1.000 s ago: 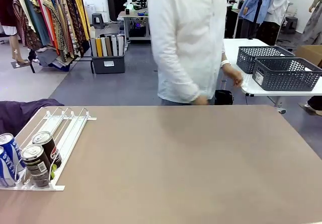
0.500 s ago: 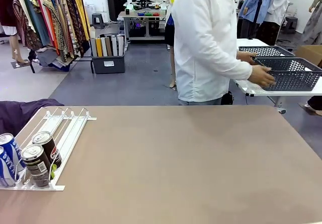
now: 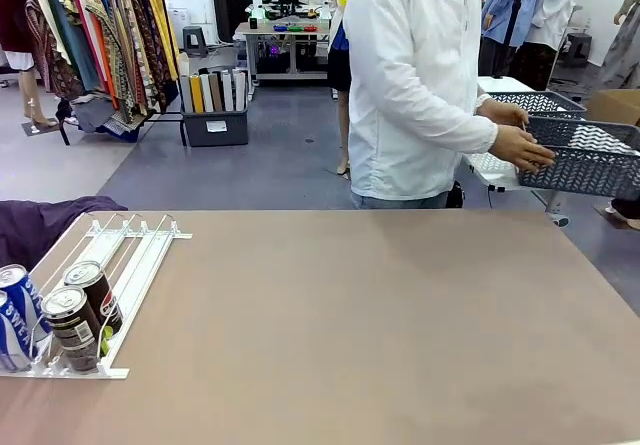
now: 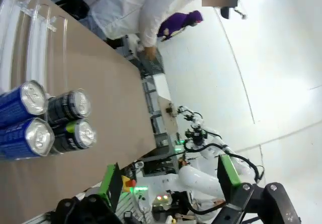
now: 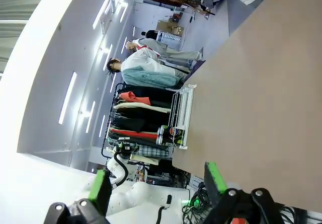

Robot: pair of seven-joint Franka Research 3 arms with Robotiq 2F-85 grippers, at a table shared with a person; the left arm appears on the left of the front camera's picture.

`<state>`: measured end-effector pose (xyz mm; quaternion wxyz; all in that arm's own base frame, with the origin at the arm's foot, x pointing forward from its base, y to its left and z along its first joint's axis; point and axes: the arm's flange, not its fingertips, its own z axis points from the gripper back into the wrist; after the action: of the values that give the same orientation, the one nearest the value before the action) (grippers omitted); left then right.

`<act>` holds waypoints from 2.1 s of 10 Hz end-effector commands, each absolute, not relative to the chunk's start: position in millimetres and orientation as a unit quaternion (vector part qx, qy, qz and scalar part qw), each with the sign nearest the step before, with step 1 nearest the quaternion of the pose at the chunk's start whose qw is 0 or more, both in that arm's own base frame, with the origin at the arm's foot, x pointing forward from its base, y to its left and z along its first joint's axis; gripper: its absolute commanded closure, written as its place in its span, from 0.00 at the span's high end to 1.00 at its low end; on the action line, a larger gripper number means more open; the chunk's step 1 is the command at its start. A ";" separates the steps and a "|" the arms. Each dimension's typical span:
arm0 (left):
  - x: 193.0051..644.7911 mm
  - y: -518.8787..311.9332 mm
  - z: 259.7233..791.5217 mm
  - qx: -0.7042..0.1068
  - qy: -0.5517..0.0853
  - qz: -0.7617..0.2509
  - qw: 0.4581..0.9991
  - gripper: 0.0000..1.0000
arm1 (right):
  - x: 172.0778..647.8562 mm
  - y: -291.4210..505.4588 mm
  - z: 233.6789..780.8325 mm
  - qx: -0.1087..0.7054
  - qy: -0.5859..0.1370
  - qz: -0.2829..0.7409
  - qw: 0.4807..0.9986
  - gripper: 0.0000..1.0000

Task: Retrieve and store the cans from the dispenser.
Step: Pick up one can from the Automatic Can Dispenser and place it in the middle of the table.

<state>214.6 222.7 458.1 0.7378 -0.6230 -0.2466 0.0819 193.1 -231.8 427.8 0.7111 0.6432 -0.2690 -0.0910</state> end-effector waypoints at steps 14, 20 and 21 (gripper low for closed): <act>243.0 28.8 516.4 0.012 -0.100 -0.020 0.995 1.00 | 196.3 -231.0 431.5 0.647 -0.281 -0.087 0.704 1.00; 285.8 39.9 464.3 0.021 -0.028 0.087 0.996 1.00 | 196.3 -231.0 431.5 0.647 -0.281 -0.087 0.704 1.00; 294.2 42.0 456.7 0.013 -0.022 0.098 0.995 1.00 | 196.3 -231.0 431.5 0.647 -0.281 -0.087 0.704 1.00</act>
<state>298.1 42.7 475.7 0.9962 0.0299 -0.0227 0.0783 194.3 -231.8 428.4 0.7122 0.6425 -0.2678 -0.0915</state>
